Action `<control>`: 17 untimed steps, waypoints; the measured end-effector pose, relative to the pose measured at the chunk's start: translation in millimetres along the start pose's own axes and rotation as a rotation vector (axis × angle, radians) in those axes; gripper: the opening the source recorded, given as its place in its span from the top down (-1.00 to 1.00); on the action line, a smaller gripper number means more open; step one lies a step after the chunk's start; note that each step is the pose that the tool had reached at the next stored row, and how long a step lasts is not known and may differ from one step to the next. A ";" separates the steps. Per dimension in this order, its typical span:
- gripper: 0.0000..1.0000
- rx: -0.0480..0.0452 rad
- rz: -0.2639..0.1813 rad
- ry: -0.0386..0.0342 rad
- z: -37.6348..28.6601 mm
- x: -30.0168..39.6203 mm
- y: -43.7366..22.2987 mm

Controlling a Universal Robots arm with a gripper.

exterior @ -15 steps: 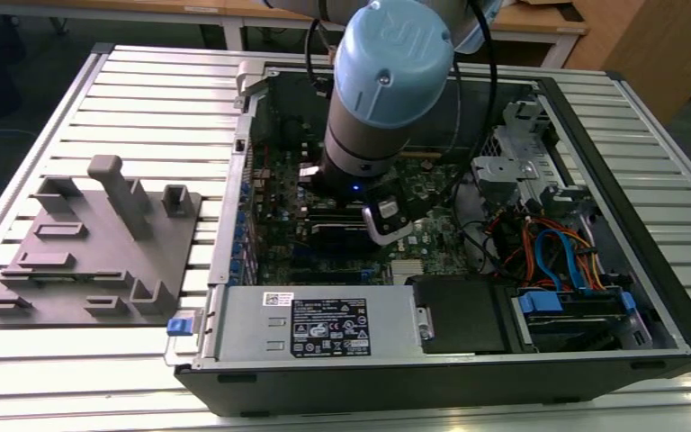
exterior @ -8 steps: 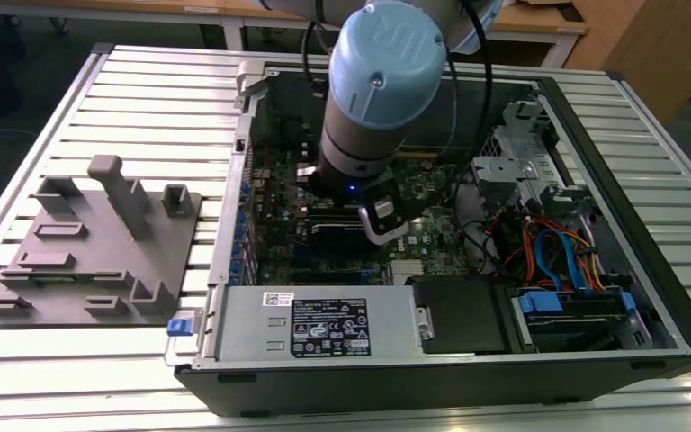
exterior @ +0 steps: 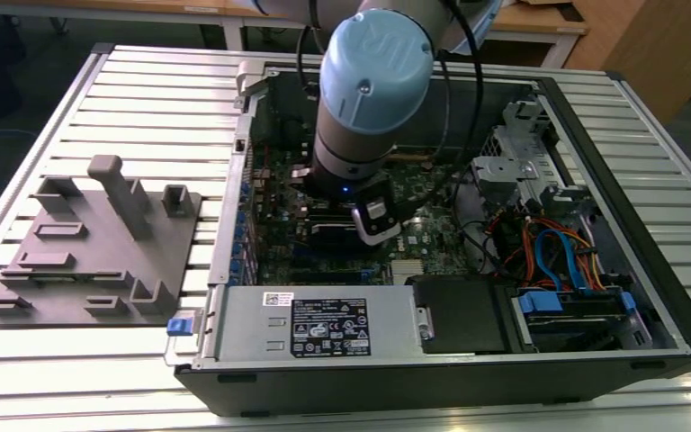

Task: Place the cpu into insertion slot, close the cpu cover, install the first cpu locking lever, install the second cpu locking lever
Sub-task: 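Install the second cpu locking lever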

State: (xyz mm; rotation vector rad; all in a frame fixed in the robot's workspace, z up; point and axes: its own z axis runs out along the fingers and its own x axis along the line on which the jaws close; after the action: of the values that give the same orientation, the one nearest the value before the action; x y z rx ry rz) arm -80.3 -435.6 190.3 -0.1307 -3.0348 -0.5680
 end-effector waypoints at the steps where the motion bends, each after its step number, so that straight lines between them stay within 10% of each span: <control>1: 0.80 -0.0013 0.001 -0.0002 1.1 0.4 0.0; 17: 0.80 -0.0282 0.013 -0.0032 8.7 8.5 2.3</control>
State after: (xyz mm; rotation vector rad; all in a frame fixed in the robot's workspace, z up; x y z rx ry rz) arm -88.8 -429.7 183.6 -0.1523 -3.0276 -0.6103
